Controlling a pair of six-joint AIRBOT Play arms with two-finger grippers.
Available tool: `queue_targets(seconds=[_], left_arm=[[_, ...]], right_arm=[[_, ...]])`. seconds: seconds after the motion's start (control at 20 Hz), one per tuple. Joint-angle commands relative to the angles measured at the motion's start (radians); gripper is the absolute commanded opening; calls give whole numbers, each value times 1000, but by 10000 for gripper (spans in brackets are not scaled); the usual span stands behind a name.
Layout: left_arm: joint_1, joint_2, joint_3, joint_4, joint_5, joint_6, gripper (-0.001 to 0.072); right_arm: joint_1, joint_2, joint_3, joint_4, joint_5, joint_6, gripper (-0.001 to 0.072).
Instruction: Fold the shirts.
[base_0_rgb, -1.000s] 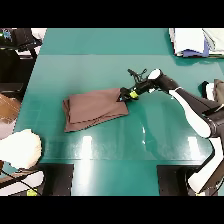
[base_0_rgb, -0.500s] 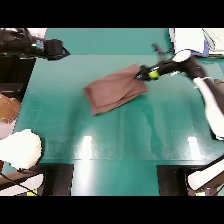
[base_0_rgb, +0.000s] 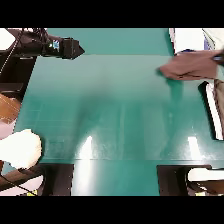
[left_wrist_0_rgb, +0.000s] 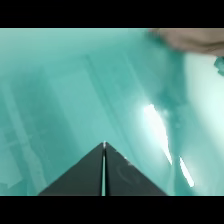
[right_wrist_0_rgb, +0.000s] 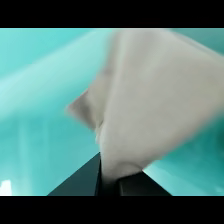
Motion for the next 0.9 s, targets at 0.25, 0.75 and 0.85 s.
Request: queue_targets(seconds=[0.25, 0.75, 0.85], left_arm=[[-6, -1, -1, -5, 4, -1, 27], [-6, -1, -1, -5, -32, 0, 27], [-6, -1, -1, -5, -32, 0, 27]], right_arm=[[-237, 25, 1, 0, -150, 1, 22], [-237, 24, 305, -11, 1, -102, 22], [-257, 26, 342, -10, 69, -101, 21]])
